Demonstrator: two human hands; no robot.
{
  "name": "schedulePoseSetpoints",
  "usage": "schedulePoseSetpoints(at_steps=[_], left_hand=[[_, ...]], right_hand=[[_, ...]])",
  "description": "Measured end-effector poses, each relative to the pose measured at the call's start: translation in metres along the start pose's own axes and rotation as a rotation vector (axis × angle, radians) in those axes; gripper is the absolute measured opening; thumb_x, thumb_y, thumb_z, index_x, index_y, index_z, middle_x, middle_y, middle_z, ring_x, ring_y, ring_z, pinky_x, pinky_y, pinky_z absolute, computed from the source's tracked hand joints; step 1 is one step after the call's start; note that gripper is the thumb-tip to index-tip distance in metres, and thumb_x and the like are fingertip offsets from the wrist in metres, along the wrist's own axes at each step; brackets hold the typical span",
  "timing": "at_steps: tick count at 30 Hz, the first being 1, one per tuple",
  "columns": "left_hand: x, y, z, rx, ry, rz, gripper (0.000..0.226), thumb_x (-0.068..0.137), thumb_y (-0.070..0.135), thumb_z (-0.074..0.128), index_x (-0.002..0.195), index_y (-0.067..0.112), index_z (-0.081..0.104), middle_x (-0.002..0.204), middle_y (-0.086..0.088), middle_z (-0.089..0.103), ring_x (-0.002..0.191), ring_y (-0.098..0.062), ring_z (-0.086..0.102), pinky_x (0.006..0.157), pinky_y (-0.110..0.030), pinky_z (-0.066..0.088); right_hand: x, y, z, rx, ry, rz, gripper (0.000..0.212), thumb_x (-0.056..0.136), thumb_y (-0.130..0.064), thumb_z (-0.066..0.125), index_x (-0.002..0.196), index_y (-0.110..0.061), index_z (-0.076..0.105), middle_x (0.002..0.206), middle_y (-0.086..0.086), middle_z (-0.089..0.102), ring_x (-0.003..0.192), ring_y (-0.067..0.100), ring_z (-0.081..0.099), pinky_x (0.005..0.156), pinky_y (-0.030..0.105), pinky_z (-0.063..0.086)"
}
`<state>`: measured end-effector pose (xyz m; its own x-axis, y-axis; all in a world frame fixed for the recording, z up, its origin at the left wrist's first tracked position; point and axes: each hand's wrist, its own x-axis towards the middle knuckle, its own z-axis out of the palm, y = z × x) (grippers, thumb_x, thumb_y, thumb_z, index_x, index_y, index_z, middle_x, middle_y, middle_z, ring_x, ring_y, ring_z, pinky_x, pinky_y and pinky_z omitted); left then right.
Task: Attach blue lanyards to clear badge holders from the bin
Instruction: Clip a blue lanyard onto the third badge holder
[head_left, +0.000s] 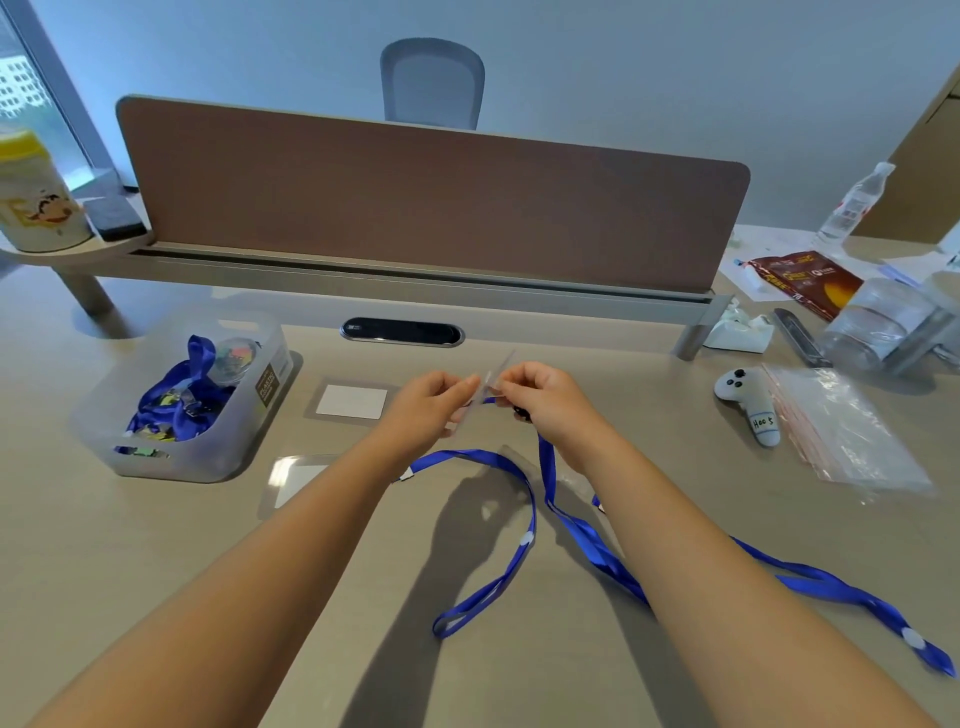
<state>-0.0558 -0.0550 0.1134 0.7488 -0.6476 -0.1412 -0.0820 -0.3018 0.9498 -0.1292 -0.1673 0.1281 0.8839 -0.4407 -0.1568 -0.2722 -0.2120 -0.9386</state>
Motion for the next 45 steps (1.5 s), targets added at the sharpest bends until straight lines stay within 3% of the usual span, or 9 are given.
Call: schedulePoseSetpoints(at_steps=[7,10,13,19,25,31,36,40,45], left_hand=[[-0.01,-0.013,-0.005,-0.143,-0.025,-0.469,0.073,0.078,0.055,0.051,0.133,0.014,0.024,0.14,-0.014,0.032,0.118,-0.033,0.043,0.093,-0.047,0.041],[-0.015,-0.009,-0.005,-0.388,-0.103,-0.51,0.071,0.08,0.045,0.054,0.134,0.015,0.02,0.133,-0.024,0.033,0.096,-0.032,0.056,0.074,-0.039,0.052],[-0.015,-0.006,-0.004,-0.563,0.032,-0.442,0.069,0.079,0.027,0.062,0.132,0.014,0.019,0.113,-0.02,0.041,0.079,-0.025,0.059,0.056,-0.029,0.055],[-0.013,-0.005,-0.005,-0.69,0.158,-0.258,0.052,0.079,0.002,0.059,0.125,0.01,0.035,0.085,-0.009,0.056,0.071,-0.018,0.058,0.06,-0.022,0.052],[-0.006,-0.001,-0.008,-0.485,0.28,-0.086,0.031,0.081,-0.002,0.054,0.111,0.002,0.051,0.079,-0.004,0.05,0.073,-0.015,0.055,0.067,-0.022,0.051],[0.002,0.012,-0.01,-0.321,0.355,0.108,0.038,0.079,-0.002,0.057,0.115,0.007,0.046,0.078,0.0,0.044,0.084,-0.02,0.052,0.067,-0.02,0.05],[0.004,0.014,-0.012,-0.293,0.347,0.138,0.044,0.078,0.0,0.059,0.118,0.011,0.044,0.079,0.001,0.044,0.089,-0.02,0.051,0.068,-0.019,0.051],[0.002,0.009,-0.018,-0.259,0.372,0.133,0.047,0.078,0.003,0.06,0.12,0.008,0.041,0.078,0.002,0.043,0.079,-0.013,0.05,0.057,-0.011,0.051],[0.005,0.006,-0.021,-0.178,0.436,0.112,0.048,0.079,0.007,0.06,0.122,0.009,0.038,0.098,-0.009,0.046,0.092,-0.021,0.05,0.077,-0.026,0.048]], right_hand=[[-0.003,-0.004,0.001,0.092,0.024,-0.009,0.022,0.092,-0.011,0.046,0.074,-0.02,0.055,0.093,0.005,0.061,0.094,0.018,0.055,0.083,0.029,0.045],[-0.004,-0.001,0.004,0.08,0.002,-0.008,0.024,0.092,-0.01,0.046,0.073,-0.021,0.055,0.091,0.005,0.062,0.093,0.018,0.057,0.075,0.024,0.046],[-0.007,0.003,0.004,0.081,-0.029,0.02,0.024,0.093,-0.008,0.045,0.074,-0.018,0.056,0.079,-0.003,0.062,0.079,0.013,0.057,0.069,0.022,0.044],[-0.007,0.004,0.008,0.071,-0.018,0.116,0.014,0.094,-0.007,0.043,0.089,-0.008,0.056,0.073,0.001,0.059,0.064,0.011,0.053,0.062,0.018,0.044],[-0.005,0.003,0.013,-0.054,0.162,0.124,0.027,0.091,-0.007,0.046,0.117,-0.008,0.052,0.105,0.0,0.05,0.097,0.015,0.048,0.083,0.027,0.04],[-0.009,0.003,0.031,0.07,0.014,0.292,0.037,0.087,0.009,0.028,0.093,-0.002,0.063,0.092,0.01,0.061,0.077,0.018,0.058,0.064,0.02,0.046],[-0.006,0.015,0.063,0.206,-0.197,0.287,0.066,0.088,0.013,0.026,0.144,-0.022,0.024,0.141,0.008,0.046,0.122,0.027,0.052,0.097,0.033,0.043],[0.003,0.017,0.066,0.31,-0.096,0.244,0.076,0.088,0.012,0.034,0.147,-0.026,0.005,0.152,0.004,0.029,0.128,0.028,0.045,0.103,0.04,0.042],[0.007,0.012,0.036,0.319,0.1,0.194,0.081,0.088,0.006,0.041,0.146,-0.033,-0.001,0.153,0.004,0.026,0.132,0.026,0.039,0.097,0.036,0.041]])
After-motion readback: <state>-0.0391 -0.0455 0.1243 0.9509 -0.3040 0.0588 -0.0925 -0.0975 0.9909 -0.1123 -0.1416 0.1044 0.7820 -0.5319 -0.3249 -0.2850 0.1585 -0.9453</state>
